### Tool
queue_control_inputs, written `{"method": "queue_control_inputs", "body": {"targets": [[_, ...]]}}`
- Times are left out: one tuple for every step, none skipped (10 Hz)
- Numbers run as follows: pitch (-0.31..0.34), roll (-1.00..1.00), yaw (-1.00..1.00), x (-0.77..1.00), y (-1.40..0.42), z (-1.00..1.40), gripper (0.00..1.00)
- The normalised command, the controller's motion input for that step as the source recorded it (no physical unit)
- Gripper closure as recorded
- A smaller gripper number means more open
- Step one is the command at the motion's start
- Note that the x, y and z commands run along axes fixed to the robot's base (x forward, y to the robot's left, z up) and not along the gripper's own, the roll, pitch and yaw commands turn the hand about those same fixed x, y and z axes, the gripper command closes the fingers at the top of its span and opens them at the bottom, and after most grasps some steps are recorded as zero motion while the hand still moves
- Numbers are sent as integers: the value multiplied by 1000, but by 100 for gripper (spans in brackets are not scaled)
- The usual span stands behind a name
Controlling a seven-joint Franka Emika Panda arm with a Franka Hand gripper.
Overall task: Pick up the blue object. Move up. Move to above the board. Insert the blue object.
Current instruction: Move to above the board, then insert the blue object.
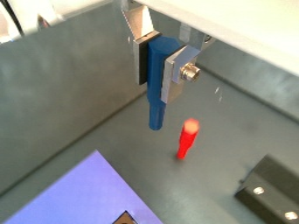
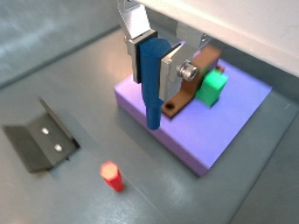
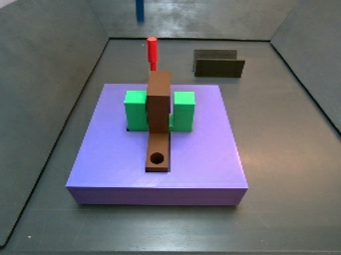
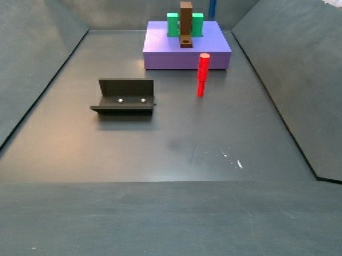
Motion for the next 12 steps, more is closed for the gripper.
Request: {"method": "queue_control_inputs", "body": {"targets": [[88, -28, -5, 16, 4, 811, 100], [55, -40, -5, 24, 6, 290, 100], [87, 56, -187, 478, -1400, 401, 100], [106, 84, -178, 465, -1400, 383, 100], [181, 123, -70, 540, -1400, 363, 100], [196, 73, -47, 615, -1400, 376, 100], [185, 88, -18, 317, -670, 188, 100], [158, 89, -8, 219, -426, 122, 100], [72, 30, -1, 93, -179, 65, 100], [0, -4, 0, 0, 0, 0, 100], [0, -10, 0, 0, 74, 0, 100], [0, 199, 0, 0, -686, -223, 100]]}}
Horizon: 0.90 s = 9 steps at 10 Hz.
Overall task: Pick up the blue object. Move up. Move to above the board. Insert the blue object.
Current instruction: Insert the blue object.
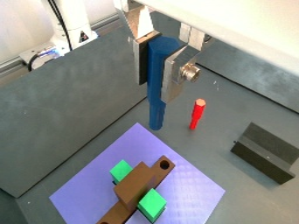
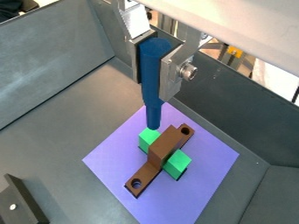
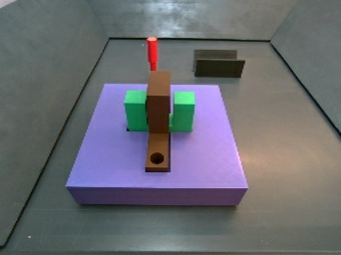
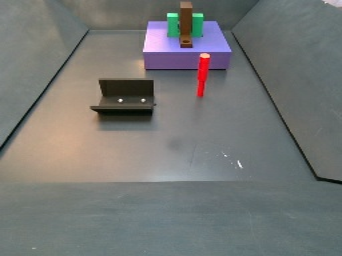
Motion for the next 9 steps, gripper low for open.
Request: {"method": "queue_control_inputs", "body": {"targets": [[0, 207, 14, 0, -954, -291, 100], [-49, 177, 0, 0, -1000, -574, 100], [-54, 197, 0, 0, -1000, -757, 100], [-123, 159, 9, 0, -1000, -871, 100], [-93, 50, 54, 3, -1000, -869, 100], [-60, 0, 29, 0, -1000, -840, 100], [-164, 9, 0, 0, -774, -866, 100], [10, 43, 0, 131, -274, -809, 100], [0, 107, 0, 43, -23, -860, 100]]}}
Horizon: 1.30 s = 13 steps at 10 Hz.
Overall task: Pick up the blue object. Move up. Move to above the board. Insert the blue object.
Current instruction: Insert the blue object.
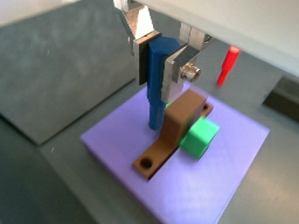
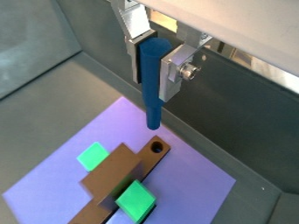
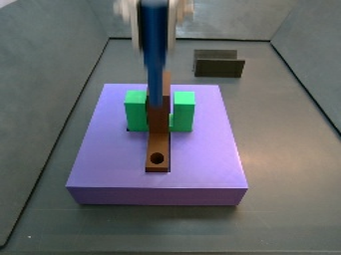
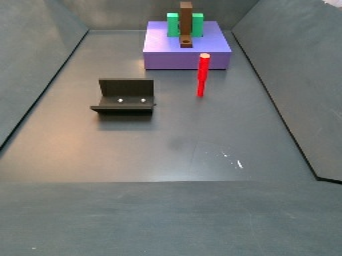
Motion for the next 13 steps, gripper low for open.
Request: {"method": "queue_control_inputs", "body": {"targets": [[0, 240, 49, 0, -51, -597, 100], [56, 261, 66, 49, -37, -531, 100], [0, 17, 0, 94, -49, -434, 100], [-7, -81, 0, 43, -60, -326, 100], [-39, -149, 0, 3, -94, -214, 100], [-44, -179, 0, 3, -103, -129, 100], [-69, -166, 0, 0, -123, -134, 100], [-83, -100, 0, 60, -146, -197, 100], [-60, -13, 0, 77, -89, -283, 100], [-3, 14, -26, 77, 0, -303, 100], [0, 84, 0, 69, 0, -266, 100], [17, 180, 0, 89, -51, -251, 100], [6, 183, 0, 0, -63, -263, 100]]}}
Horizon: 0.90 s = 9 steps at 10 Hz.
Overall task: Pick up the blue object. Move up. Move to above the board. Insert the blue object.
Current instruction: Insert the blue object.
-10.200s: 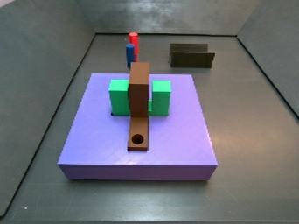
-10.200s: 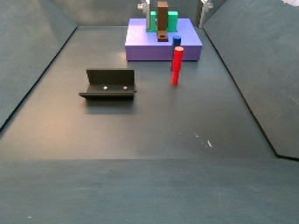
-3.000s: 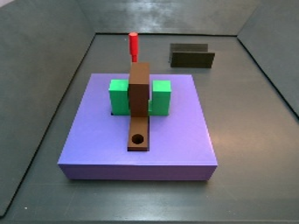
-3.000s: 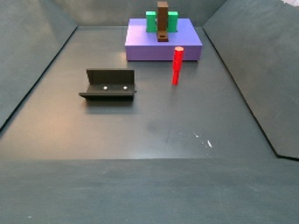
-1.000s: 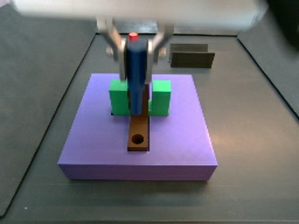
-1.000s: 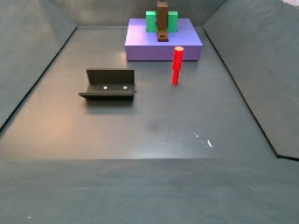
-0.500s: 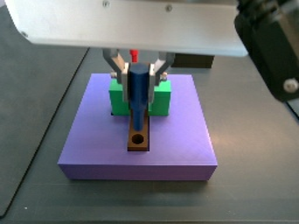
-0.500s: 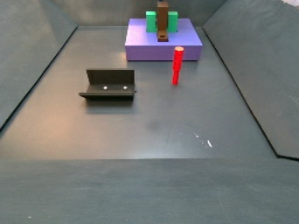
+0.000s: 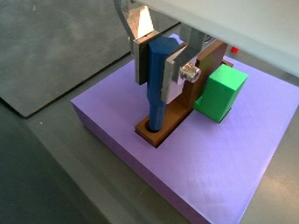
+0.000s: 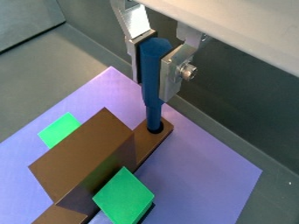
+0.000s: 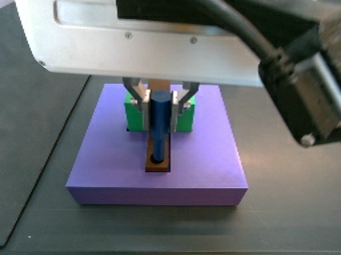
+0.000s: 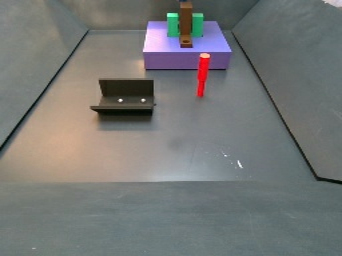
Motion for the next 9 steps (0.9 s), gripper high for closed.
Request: {"method": "queue_control_inputs", "body": {"targets": [[0, 150, 0, 0, -71, -271, 100], [0, 143, 0, 0, -77, -291, 100], [14, 109, 0, 197, -69, -366, 100], [64, 97, 0, 363, -26, -454, 100], [40, 61, -9, 237, -14, -466, 100], [30, 67, -37, 120, -11, -437, 100], [17, 94, -40, 0, 0, -406, 100], [0, 87, -43, -51, 0, -386, 100], [0, 46, 0, 0, 0, -126, 100]]}}
